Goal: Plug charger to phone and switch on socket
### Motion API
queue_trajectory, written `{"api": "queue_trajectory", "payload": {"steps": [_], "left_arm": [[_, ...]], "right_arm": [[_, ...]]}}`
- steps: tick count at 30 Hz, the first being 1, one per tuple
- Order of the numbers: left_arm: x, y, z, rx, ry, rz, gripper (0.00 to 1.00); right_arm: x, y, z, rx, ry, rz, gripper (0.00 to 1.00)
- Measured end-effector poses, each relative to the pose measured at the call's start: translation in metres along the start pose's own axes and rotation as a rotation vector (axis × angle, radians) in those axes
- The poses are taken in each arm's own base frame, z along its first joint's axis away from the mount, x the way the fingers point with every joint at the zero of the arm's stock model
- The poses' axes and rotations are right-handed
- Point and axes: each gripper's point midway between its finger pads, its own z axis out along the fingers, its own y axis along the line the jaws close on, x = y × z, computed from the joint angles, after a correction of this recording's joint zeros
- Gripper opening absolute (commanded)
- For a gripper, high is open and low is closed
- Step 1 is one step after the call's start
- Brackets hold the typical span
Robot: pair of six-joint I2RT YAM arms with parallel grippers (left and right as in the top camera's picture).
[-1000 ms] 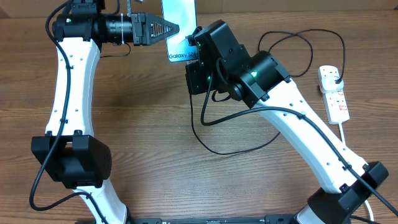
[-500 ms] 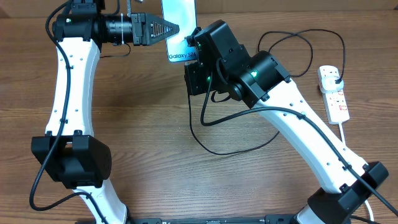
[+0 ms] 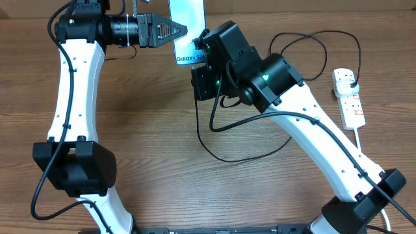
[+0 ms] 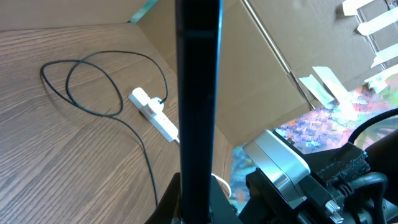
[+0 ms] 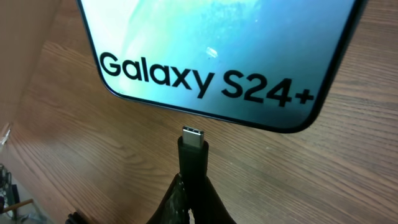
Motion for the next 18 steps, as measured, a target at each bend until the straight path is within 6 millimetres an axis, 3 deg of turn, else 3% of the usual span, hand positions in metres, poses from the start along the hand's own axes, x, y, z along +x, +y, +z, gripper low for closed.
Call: {"api": "queue_trajectory", "payload": {"steps": [18], "left_arm": [[0.0000, -0.0006, 0.0000, 0.003, 0.000, 0.000, 0.04]], "right_arm": [[-0.0011, 0.0010, 0.0000, -0.005, -0.004, -0.001, 0.04]]}}
